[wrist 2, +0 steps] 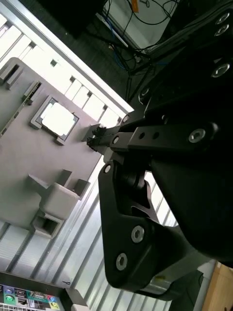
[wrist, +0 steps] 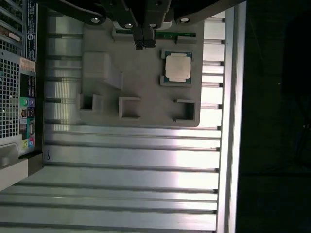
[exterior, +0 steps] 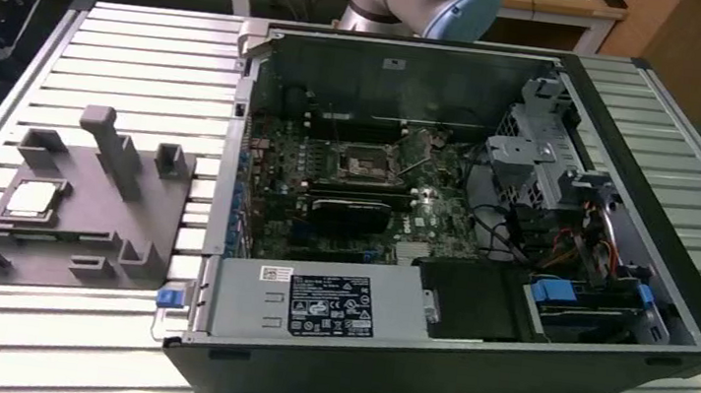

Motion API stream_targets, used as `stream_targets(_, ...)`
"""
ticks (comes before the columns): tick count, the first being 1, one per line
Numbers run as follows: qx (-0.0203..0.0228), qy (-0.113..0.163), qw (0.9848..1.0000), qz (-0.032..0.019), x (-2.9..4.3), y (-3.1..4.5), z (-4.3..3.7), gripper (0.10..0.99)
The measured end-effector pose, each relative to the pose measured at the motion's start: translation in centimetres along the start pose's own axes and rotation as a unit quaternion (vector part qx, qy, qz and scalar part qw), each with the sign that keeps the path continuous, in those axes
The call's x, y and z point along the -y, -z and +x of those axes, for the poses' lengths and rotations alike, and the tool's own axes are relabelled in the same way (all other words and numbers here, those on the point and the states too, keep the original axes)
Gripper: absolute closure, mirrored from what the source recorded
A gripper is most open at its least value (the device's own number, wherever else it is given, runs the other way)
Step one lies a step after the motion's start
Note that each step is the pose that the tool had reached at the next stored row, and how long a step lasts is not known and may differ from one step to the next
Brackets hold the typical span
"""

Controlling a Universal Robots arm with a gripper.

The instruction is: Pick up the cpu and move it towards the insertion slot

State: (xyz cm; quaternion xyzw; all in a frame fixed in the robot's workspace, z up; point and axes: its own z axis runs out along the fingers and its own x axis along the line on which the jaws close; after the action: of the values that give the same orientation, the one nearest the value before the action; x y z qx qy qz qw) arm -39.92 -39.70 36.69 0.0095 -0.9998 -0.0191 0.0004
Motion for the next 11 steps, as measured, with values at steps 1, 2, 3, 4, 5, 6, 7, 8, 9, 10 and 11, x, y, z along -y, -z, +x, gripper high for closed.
stream_targets(1, 0.0, 0.0, 1.0, 0.0, 0.0, 0.0, 0.09, 0.98)
stream_targets(2, 0.0, 0.0, 1.0, 0.0, 0.0, 0.0, 0.2, 0.98)
stream_targets(3, 0.0, 0.0, 1.0, 0.0, -0.01, -0.01, 0.35, 0.98)
stream_targets(4, 0.0, 0.0, 1.0, 0.0, -0.01, -0.01, 0.57, 0.98)
stream_targets(5, 0.0, 0.0, 1.0, 0.0, -0.01, -0.02, 0.78, 0.98)
stream_targets(6, 0.0, 0.0, 1.0, 0.0, -0.01, -0.03, 0.93, 0.98)
stream_targets(7, 0.0, 0.0, 1.0, 0.0, -0.02, -0.04, 1.04, 0.98)
stream_targets(8, 0.0, 0.0, 1.0, 0.0, -0.02, -0.06, 1.17, 0.98)
stream_targets(9, 0.0, 0.0, 1.0, 0.0, -0.02, -0.08, 1.3, 0.98)
stream_targets(10, 0.0, 0.0, 1.0, 0.0, -0.02, -0.11, 1.47, 0.98)
stream_targets(11, 0.0, 0.0, 1.0, 0.0, -0.03, -0.13, 1.66, 0.98)
